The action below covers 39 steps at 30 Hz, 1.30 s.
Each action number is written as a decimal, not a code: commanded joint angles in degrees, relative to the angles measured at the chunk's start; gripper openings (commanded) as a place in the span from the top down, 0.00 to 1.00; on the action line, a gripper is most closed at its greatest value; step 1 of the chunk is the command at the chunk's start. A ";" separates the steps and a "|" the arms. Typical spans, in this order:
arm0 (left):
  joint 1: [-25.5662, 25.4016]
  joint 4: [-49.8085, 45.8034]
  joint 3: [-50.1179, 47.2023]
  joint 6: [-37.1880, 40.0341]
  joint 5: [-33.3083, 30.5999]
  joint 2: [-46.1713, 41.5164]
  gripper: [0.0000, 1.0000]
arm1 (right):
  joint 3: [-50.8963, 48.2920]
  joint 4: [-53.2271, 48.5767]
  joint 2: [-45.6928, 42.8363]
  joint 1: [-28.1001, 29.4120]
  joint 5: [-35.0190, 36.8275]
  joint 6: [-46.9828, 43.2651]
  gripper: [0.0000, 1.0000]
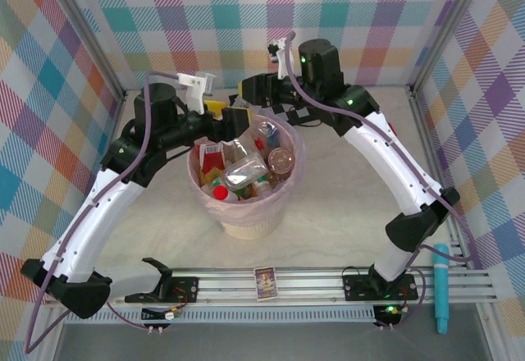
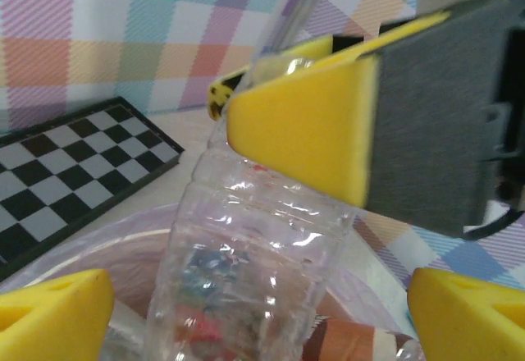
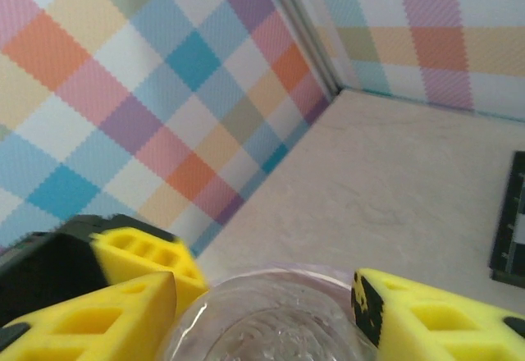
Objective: Put the plastic bottles in the bin
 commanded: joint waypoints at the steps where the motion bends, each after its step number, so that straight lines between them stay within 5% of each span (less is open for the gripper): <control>1: 0.08 1.53 -1.74 -4.64 -7.47 -5.14 0.08 | -4.35 8.24 -3.23 -0.23 6.16 1.04 0.45; 8: 7.61 -1.88 -10.72 -16.31 -10.63 -12.89 0.15 | -8.22 11.81 -1.24 0.06 5.02 1.23 0.45; 26: 8.56 1.82 -24.17 -24.01 -7.49 -17.17 0.17 | -18.39 9.79 -0.91 4.96 5.35 -1.63 0.39; 34: 8.56 3.79 -23.52 -24.21 -6.29 -14.60 0.18 | -11.19 0.72 -2.51 4.87 8.02 -8.12 0.06; 39: 8.60 3.83 -23.80 -24.18 -6.46 -14.13 0.19 | 0.98 -11.53 0.83 4.29 11.24 -13.01 0.05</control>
